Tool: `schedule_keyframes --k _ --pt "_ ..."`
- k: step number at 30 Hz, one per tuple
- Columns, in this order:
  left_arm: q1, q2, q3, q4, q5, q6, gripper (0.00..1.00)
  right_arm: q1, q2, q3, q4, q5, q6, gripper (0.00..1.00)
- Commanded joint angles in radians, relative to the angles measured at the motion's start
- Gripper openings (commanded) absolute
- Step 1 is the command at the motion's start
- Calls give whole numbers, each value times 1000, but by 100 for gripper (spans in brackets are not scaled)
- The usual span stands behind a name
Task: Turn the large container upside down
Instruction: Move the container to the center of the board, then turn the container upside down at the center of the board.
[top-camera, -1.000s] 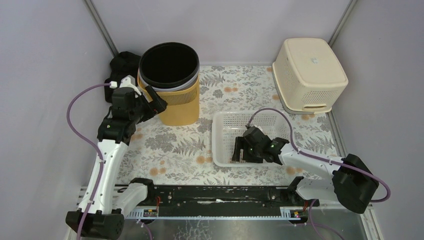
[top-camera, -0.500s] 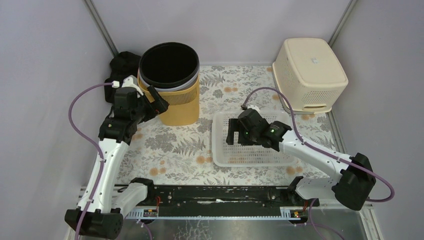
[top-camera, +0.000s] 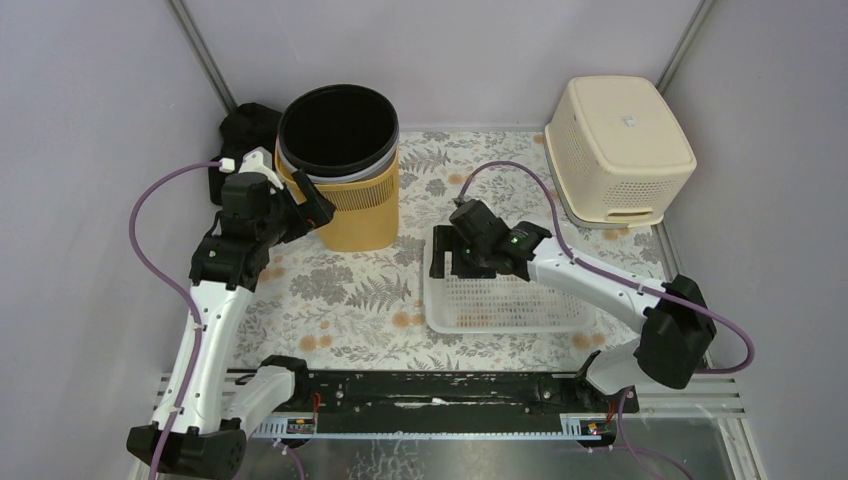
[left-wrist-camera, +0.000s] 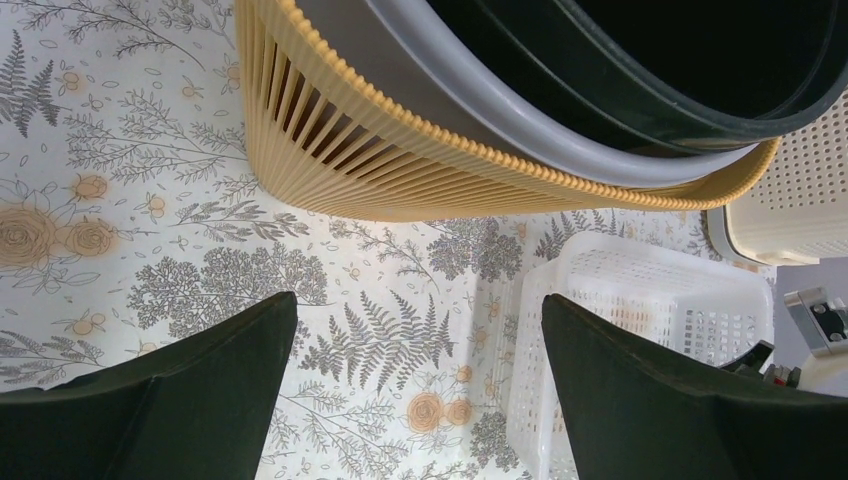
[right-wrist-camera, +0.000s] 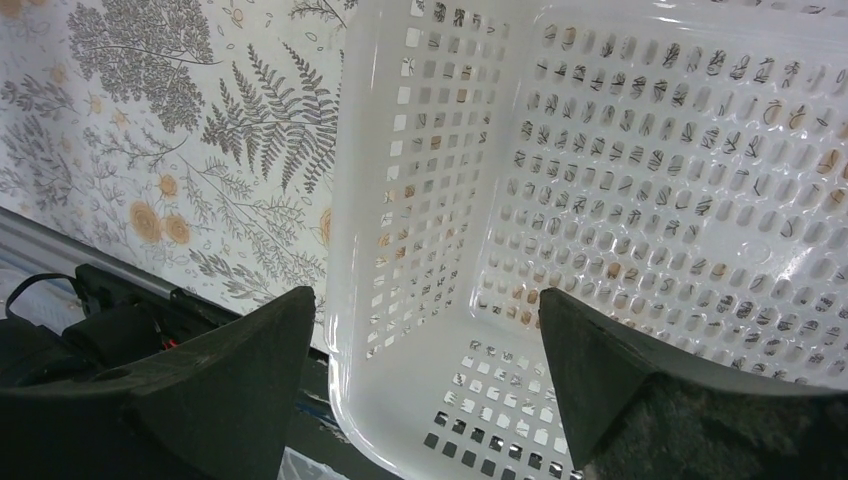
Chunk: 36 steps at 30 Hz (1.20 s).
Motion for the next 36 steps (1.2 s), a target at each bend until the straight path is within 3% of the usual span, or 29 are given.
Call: schedule_keyframes --k 1,7,17,26,34,36 --pt "-6 -14 11 -9 11 40 100 29 45 73 -29 41 17 89" --pt "-7 -17 6 -12 12 59 100 62 148 156 -54 93 44 84" --pt "-7 -39 -38 -3 27 70 100 116 346 343 -233 281 101 81" --pt "-7 -61 -80 14 67 79 100 153 515 482 -336 359 125 63" --pt "-7 -71 -90 20 75 79 100 172 592 569 -397 409 134 59" --pt "-7 -72 -93 21 78 80 100 174 603 569 -404 414 137 53"
